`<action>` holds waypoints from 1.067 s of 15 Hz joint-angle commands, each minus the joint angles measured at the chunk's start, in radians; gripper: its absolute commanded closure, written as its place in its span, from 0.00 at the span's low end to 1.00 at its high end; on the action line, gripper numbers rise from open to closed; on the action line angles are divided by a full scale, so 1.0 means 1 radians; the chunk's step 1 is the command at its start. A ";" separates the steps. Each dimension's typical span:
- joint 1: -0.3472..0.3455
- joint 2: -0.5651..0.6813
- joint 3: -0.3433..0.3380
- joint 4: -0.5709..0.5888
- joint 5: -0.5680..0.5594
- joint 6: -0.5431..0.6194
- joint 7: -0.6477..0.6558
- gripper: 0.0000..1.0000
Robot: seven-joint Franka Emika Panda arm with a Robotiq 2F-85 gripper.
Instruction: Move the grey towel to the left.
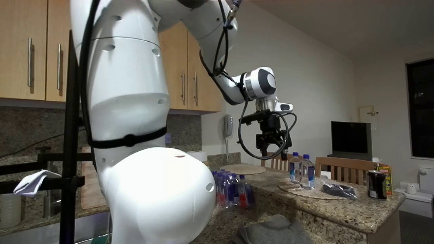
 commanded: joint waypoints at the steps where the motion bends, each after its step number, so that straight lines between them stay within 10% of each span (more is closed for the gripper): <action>1: 0.005 0.140 -0.041 0.062 -0.003 0.031 -0.016 0.00; 16: 0.025 0.245 -0.105 0.081 0.000 0.028 0.015 0.00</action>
